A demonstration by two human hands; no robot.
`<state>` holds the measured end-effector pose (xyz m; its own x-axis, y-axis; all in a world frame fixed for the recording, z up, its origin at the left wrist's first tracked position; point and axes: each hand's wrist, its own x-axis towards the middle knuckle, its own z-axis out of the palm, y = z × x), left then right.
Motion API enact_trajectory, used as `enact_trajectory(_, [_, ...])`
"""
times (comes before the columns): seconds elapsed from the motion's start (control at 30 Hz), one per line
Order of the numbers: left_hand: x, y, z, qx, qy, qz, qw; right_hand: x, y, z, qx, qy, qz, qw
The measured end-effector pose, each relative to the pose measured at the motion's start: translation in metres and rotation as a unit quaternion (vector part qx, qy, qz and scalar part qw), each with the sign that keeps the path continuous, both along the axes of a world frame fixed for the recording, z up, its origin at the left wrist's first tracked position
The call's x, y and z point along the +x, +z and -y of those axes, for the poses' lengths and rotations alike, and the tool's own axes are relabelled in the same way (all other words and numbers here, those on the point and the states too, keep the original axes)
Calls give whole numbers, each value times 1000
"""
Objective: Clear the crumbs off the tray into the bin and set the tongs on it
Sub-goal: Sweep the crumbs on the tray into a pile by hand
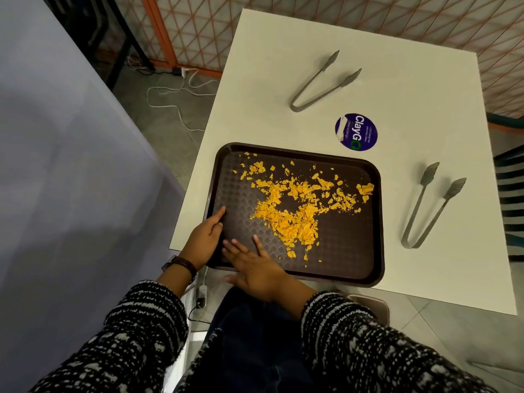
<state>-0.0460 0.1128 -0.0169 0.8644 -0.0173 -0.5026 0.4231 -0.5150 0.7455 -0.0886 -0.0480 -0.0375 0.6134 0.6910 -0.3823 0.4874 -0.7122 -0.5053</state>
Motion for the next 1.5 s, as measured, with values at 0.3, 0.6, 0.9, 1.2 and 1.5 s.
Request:
enact_trajectory(0.3, [0, 0, 3, 20, -9, 0, 1000, 28, 9, -4, -67, -95, 46, 992])
enact_trajectory(0.6, [1, -3, 0, 12, -5, 4, 1000, 38, -2, 6, -92, -146, 51, 984])
enact_trajectory(0.9, [16, -2, 27, 78, -29, 58, 995, -5, 9, 47, -2, -182, 63, 981])
enact_trajectory(1.2, [100, -27, 49, 177, -56, 96, 978, -42, 5, 116, -96, -400, 8, 912])
enact_trajectory(1.5, [95, -40, 82, 254, -182, 128, 941, -44, 6, 141, -182, -363, -55, 912])
